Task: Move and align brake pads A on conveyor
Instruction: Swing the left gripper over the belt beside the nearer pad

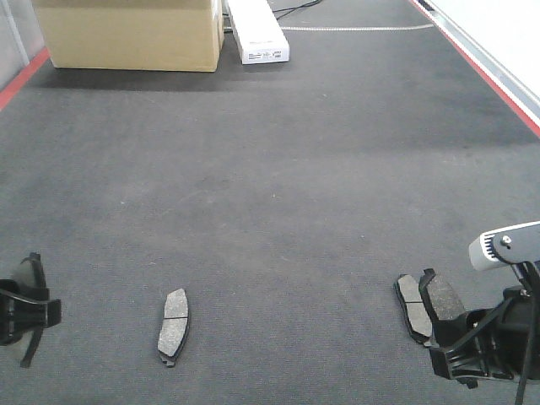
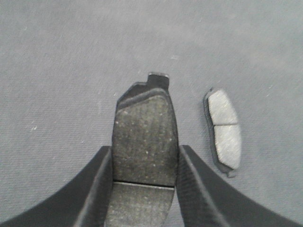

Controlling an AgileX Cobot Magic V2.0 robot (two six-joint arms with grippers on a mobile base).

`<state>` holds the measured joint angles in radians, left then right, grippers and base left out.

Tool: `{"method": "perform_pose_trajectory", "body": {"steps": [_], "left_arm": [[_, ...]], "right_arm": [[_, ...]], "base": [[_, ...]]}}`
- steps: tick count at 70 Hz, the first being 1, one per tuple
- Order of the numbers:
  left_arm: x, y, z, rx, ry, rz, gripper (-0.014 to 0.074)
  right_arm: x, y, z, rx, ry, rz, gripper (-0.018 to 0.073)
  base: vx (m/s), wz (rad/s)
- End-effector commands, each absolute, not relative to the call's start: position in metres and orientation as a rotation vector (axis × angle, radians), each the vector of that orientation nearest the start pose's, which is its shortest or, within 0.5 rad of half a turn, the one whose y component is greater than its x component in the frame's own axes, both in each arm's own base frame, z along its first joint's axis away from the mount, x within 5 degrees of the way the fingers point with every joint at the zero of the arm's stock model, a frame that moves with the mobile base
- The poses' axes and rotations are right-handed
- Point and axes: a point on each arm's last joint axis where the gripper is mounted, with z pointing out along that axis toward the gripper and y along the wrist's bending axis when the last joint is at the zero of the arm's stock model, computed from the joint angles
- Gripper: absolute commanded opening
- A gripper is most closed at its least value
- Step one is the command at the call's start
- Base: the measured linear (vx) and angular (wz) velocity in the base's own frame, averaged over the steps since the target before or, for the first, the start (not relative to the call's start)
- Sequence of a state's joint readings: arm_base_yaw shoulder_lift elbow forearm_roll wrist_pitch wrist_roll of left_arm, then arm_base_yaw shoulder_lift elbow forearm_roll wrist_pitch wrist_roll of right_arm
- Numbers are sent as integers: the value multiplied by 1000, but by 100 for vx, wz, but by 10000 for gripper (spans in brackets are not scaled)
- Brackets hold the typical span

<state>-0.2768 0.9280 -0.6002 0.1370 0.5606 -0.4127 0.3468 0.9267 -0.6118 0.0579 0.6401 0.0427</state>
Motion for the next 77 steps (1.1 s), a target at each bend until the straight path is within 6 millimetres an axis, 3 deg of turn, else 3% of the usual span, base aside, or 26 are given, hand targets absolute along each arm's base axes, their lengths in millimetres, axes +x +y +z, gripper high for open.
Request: {"method": "perform_pose_trajectory", "body": {"steps": [1, 21, 37, 54, 66, 77], "left_arm": [[174, -54, 287, 4, 2234, -298, 177], [189, -112, 277, 244, 2177, -492, 181], [219, -179, 278, 391, 2230, -566, 186], [270, -230, 260, 235, 2431, -585, 194], [294, -250, 241, 109, 2555, -565, 210], [302, -258, 225, 27, 2619, -571, 238]], "right_arm": [[164, 62, 282, -328, 2322, 245, 90], [164, 62, 282, -328, 2322, 245, 90], [164, 62, 282, -328, 2322, 245, 90], [164, 62, 283, -328, 2319, 246, 90], [164, 62, 283, -328, 2319, 246, 90], [164, 62, 283, -328, 2319, 246, 90]], "base": [[0, 0], [0, 0], [0, 0], [0, 0], [0, 0], [0, 0]]}}
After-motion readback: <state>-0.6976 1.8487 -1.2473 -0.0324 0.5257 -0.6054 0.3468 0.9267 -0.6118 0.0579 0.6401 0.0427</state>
